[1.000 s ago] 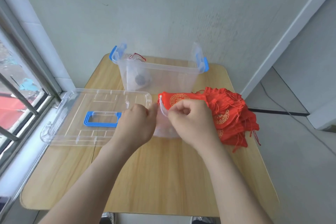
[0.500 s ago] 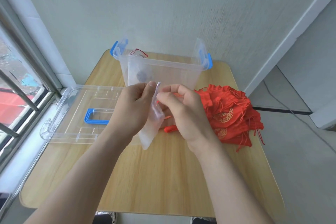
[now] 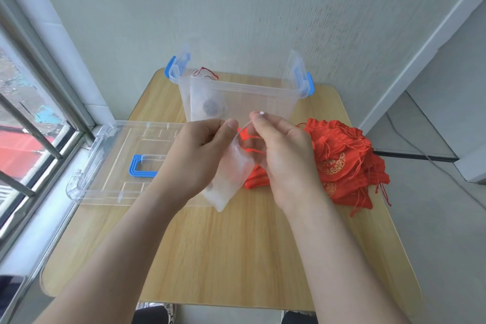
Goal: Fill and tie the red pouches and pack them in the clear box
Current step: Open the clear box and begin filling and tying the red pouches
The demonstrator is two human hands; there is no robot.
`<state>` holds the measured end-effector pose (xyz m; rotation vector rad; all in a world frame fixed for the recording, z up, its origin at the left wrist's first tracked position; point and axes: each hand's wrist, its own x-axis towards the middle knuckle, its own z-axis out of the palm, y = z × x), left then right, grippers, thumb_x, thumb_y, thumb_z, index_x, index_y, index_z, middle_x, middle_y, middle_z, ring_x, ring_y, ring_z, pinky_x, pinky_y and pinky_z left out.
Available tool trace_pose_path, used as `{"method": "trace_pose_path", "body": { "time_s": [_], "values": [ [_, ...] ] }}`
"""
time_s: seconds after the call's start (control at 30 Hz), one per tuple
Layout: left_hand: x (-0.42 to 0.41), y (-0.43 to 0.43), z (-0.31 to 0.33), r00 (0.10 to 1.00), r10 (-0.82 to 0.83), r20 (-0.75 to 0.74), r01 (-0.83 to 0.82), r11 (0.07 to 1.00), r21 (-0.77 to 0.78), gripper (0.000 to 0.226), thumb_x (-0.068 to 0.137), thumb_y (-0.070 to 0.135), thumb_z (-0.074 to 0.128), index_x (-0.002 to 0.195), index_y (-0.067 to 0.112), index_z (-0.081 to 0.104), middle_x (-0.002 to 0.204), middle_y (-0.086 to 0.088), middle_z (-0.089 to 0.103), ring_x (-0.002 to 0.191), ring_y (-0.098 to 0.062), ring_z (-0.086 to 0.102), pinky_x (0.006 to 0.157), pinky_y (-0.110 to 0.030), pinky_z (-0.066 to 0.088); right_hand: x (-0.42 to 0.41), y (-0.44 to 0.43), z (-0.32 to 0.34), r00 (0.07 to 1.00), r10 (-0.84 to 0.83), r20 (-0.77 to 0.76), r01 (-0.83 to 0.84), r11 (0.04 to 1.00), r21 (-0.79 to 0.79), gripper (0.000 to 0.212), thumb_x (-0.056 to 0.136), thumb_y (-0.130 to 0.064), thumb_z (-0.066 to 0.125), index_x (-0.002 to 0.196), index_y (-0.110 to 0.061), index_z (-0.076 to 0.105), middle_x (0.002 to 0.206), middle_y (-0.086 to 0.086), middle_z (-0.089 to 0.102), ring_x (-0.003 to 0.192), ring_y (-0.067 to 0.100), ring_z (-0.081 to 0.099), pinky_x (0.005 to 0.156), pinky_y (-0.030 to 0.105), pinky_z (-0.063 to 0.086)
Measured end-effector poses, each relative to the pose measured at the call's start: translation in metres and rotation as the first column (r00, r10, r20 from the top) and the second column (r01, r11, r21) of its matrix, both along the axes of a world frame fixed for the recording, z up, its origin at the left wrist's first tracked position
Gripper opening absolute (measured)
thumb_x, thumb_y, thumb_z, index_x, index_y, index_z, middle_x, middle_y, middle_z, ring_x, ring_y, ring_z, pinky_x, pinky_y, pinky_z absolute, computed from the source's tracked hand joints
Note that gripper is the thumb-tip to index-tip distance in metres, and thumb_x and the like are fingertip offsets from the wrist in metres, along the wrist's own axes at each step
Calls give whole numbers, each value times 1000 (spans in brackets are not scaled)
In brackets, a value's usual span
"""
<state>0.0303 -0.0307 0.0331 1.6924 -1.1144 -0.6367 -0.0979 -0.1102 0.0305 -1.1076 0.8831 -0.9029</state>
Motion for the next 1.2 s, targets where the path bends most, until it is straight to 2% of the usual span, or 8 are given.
{"method": "trace_pose_path", "body": {
  "time_s": [0.2, 0.3, 0.43, 0.57, 0.7, 0.83, 1.07, 1.2],
  "values": [
    [-5, 6, 10, 993, -20, -119, 23, 999, 27, 61, 105, 56, 52, 79, 7, 76, 81, -30, 63, 62, -20, 52, 62, -35, 39, 0, 1, 1, 997, -72, 9, 72, 997, -14, 23, 108, -26, 61, 111, -6, 70, 96, 8, 81, 60, 18, 60, 46, 29, 42],
    [-5, 6, 11, 998, -7, -67, 10, 999, 36, 45, 99, 47, 67, 72, 12, 76, 64, -10, 60, 59, -15, 52, 61, -32, 41, 2, 2, 6, 995, -71, 67, 72, 997, -19, 22, 111, -26, 57, 119, -7, 62, 92, 12, 81, 51, 18, 55, 44, 27, 41],
    [-2, 8, 7, 990, -100, 104, 96, 994, 43, 18, 93, 36, 75, 82, 22, 77, 93, 7, 73, 96, -5, 68, 88, -32, 52, 1, 2, 12, 990, -95, 102, 101, 993, -55, 15, 110, -28, 58, 115, -14, 62, 84, 11, 79, 48, 16, 49, 43, 25, 38],
    [-9, 7, 1, 924, -238, 299, 240, 970, 28, 20, 106, 25, 61, 96, 30, 77, 115, 17, 69, 120, 0, 56, 105, -20, 38, 2, 3, 16, 985, -111, 129, 118, 992, -45, 16, 109, -28, 60, 115, -14, 63, 79, 11, 75, 46, 15, 51, 43, 24, 41],
    [-14, 7, 2, 957, -200, 212, 194, 980, 49, 38, 109, 10, 46, 80, 29, 62, 81, 13, 63, 84, -10, 57, 77, -29, 43, -1, 2, 18, 980, -127, 154, 131, 991, -15, 25, 111, -28, 55, 123, -6, 58, 80, 14, 74, 45, 18, 57, 41, 24, 41],
    [-15, 6, 3, 973, -180, 145, 177, 984, 36, 46, 112, 31, 39, 78, 8, 58, 77, -11, 62, 79, -25, 58, 78, -49, 49, -4, 2, 18, 984, -112, 142, 117, 993, -26, 19, 113, -27, 50, 113, -9, 59, 78, 12, 76, 48, 20, 64, 39, 24, 38],
    [-8, 1, -1, 982, -141, 124, 143, 990, -11, 40, 113, 37, 45, 85, 20, 69, 63, 4, 66, 65, -10, 65, 65, -21, 45, -4, 0, 18, 984, -102, 146, 119, 987, -107, 20, 114, -23, 47, 114, -6, 57, 77, 5, 70, 58, 20, 65, 51, 33, 52],
    [-5, 3, -4, 984, -177, 7, 177, 984, -35, 28, 112, 22, 49, 95, 19, 71, 73, 1, 72, 77, -13, 69, 77, -27, 52, -5, -1, 19, 996, -54, 75, 70, 974, -217, 15, 113, -16, 49, 113, -6, 60, 85, 9, 69, 49, 16, 58, 53, 35, 49]
  ]
}}
